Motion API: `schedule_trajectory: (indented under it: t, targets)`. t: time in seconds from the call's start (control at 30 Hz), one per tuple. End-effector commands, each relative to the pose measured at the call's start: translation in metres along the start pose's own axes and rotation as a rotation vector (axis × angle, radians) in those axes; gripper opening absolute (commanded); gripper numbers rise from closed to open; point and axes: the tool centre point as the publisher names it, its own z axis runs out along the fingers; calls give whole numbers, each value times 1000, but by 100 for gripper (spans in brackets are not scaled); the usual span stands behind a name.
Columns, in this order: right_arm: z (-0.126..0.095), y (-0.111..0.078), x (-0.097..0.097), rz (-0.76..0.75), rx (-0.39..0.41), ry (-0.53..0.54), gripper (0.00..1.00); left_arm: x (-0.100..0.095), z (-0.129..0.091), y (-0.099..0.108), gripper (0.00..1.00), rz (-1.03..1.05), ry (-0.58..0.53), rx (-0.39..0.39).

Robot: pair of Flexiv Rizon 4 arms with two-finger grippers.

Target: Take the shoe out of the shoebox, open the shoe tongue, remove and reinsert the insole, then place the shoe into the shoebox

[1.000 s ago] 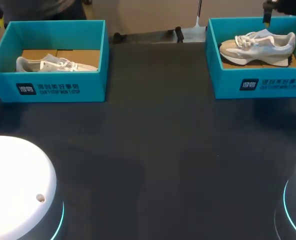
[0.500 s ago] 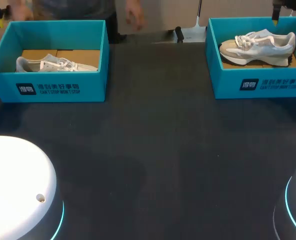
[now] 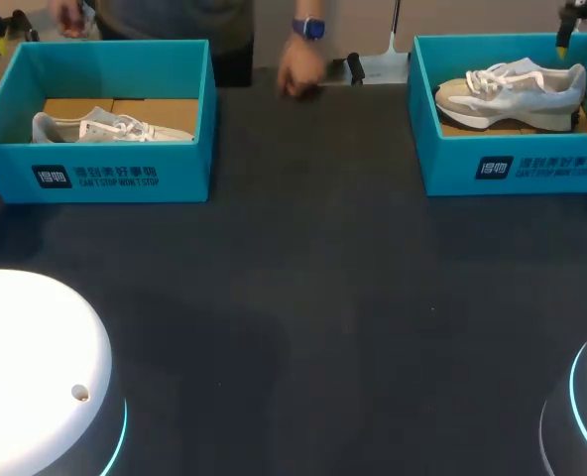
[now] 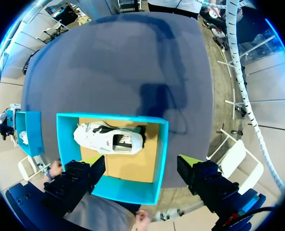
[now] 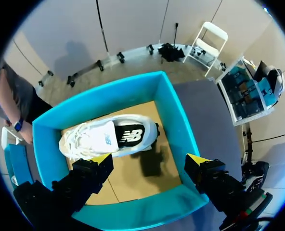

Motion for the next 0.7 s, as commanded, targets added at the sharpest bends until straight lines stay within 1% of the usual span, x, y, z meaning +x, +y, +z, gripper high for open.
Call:
schedule_trajectory:
  t: [0.03, 0.13, 0.2, 0.67, 0.7]
  targets:
    - [14, 7, 3, -9, 50, 9, 100, 0, -1, -2, 100, 0, 3, -2]
    - [23, 5, 6, -26, 73, 13, 100, 0, -1, -2, 100, 0, 3, -2]
    - [24, 5, 5, 10, 89, -28, 100, 0, -1, -2, 100, 0, 3, -2]
    - [24, 5, 5, 10, 89, -28, 100, 0, -1, -2, 100, 0, 3, -2]
    - [28, 6, 8, 11, 88, -20, 100, 0, -1, -2, 100, 0, 3, -2]
